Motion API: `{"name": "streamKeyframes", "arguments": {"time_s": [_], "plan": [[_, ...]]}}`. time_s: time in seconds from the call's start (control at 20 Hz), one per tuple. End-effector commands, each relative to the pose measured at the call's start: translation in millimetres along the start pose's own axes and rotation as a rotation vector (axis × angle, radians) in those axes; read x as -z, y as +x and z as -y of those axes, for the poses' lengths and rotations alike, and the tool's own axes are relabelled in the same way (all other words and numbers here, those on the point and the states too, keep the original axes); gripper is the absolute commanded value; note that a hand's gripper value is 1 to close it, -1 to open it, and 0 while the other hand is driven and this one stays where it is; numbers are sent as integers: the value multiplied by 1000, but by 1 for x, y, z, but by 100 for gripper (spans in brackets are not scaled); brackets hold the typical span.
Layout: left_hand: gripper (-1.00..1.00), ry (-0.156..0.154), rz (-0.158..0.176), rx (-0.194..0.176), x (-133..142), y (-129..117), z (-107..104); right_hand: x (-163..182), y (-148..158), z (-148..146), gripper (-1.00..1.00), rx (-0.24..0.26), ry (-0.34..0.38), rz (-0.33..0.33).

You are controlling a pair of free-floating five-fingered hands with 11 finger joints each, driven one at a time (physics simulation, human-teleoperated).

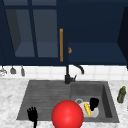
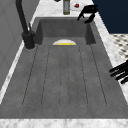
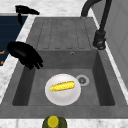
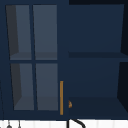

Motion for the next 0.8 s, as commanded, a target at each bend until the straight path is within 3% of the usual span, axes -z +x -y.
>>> {"name": "streamKeyframes", "arguments": {"time_s": [0.0, 0.25, 0.45, 0.75], "plan": [[-100, -21, 123, 5, 0, 1, -5, 0, 0, 0, 0, 0, 0, 0], [-100, -19, 181, 2, 0, 2, -12, 0, 0, 0, 0, 0, 0, 0], [-100, -34, 222, 6, 1, 7, -24, 0, 0, 0, 0, 0, 0, 0], [-100, -23, 254, 2, 6, 15, -38, 0, 0, 0, 0, 0, 0, 0]]}}
